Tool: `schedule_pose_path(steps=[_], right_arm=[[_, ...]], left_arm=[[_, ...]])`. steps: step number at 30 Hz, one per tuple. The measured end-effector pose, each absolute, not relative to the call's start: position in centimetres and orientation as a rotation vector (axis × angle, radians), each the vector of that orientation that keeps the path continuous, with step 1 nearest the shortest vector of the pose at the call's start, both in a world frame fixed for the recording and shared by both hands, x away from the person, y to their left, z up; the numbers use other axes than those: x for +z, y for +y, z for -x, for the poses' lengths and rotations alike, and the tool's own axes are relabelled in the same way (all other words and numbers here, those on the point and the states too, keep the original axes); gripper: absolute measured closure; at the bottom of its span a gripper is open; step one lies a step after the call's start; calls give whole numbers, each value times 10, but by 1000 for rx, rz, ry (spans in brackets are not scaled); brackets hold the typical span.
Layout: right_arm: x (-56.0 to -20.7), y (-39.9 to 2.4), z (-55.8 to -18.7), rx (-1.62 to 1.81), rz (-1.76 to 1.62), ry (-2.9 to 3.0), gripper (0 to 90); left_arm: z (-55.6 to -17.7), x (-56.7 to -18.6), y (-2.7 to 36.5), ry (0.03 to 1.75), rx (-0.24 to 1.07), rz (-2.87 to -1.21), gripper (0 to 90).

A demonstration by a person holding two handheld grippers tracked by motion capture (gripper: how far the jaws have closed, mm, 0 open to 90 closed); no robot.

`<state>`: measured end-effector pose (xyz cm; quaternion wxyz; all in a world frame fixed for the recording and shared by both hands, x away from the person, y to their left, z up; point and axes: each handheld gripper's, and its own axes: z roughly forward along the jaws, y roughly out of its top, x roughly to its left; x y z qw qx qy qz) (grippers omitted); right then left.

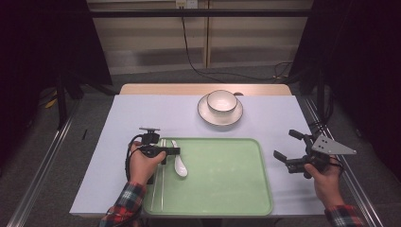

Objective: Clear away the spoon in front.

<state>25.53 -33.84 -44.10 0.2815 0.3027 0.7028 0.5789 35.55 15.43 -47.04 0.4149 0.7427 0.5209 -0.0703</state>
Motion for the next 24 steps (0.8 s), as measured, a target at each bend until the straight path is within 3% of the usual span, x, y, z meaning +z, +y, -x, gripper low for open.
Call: schedule_pose_path(steps=[24], right_arm=[[-441,-338,-256,1553,-807,1890,18]], left_arm=[[-358,-475,153,1354,-156,-1860,700]])
